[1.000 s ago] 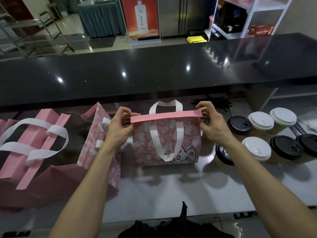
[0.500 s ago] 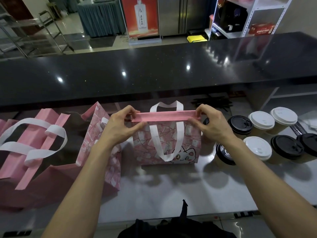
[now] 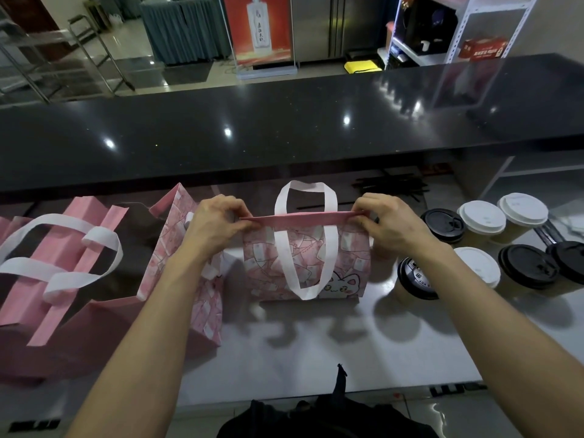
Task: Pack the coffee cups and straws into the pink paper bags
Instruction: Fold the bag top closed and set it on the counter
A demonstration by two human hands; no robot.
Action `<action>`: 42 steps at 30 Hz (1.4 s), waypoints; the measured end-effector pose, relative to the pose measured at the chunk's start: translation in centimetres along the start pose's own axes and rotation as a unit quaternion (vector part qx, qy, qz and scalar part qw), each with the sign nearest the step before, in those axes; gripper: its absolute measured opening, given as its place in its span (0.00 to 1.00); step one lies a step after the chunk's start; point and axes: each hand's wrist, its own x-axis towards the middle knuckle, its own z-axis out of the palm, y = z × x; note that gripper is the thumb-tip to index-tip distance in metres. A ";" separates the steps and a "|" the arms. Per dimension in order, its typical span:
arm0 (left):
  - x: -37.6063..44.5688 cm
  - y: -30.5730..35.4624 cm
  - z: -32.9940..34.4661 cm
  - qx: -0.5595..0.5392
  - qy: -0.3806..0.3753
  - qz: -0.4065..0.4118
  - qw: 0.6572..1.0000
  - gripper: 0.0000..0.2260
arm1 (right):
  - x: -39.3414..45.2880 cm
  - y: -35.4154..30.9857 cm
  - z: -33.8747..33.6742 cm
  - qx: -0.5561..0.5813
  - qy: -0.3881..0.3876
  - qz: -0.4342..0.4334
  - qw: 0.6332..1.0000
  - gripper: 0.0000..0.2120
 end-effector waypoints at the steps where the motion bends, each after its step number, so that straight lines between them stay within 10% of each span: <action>1: 0.0 0.1 -0.1 0.019 -0.013 0.007 1.000 0.08 | 0.0 -0.3 -0.3 -0.009 -0.007 0.008 1.000 0.06; 8: 0.7 5.0 0.8 0.093 -0.066 0.123 0.986 0.19 | 2.5 -4.7 -2.1 -0.058 -0.057 -0.042 0.996 0.22; 27: 1.0 5.4 0.5 0.122 -0.072 0.109 0.984 0.03 | 2.7 -6.9 -1.0 -0.064 -0.116 -0.024 0.991 0.09; 42: 1.3 2.1 -1.3 0.173 -0.088 0.067 0.979 0.17 | -0.8 -2.4 -1.7 -0.045 -0.068 0.073 0.994 0.02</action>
